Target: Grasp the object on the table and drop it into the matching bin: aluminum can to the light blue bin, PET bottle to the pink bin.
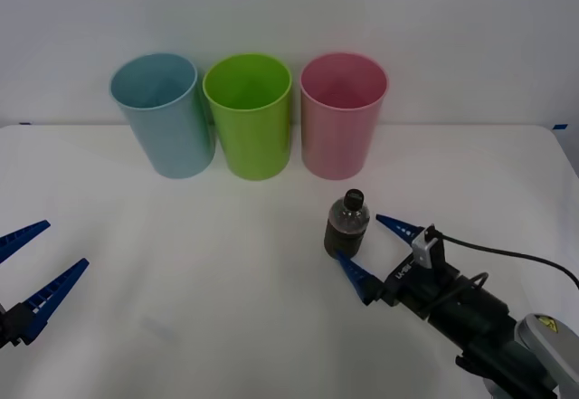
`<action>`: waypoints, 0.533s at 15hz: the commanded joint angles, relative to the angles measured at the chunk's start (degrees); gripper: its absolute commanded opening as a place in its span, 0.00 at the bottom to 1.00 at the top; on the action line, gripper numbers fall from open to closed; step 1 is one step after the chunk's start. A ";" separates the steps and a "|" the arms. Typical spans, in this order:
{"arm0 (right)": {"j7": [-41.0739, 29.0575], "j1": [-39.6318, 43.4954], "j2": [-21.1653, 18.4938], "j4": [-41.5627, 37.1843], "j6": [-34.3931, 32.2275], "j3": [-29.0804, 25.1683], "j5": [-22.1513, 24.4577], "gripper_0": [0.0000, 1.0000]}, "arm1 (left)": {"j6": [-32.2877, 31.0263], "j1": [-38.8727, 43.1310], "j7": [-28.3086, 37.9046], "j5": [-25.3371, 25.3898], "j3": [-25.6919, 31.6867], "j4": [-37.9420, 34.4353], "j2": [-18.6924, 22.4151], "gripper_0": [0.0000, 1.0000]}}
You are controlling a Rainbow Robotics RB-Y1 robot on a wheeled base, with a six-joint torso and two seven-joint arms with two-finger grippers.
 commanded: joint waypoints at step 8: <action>0.72 -7.89 2.20 6.50 3.88 4.02 0.19 1.00 | 0.00 0.00 0.00 0.00 0.00 0.00 0.00 1.00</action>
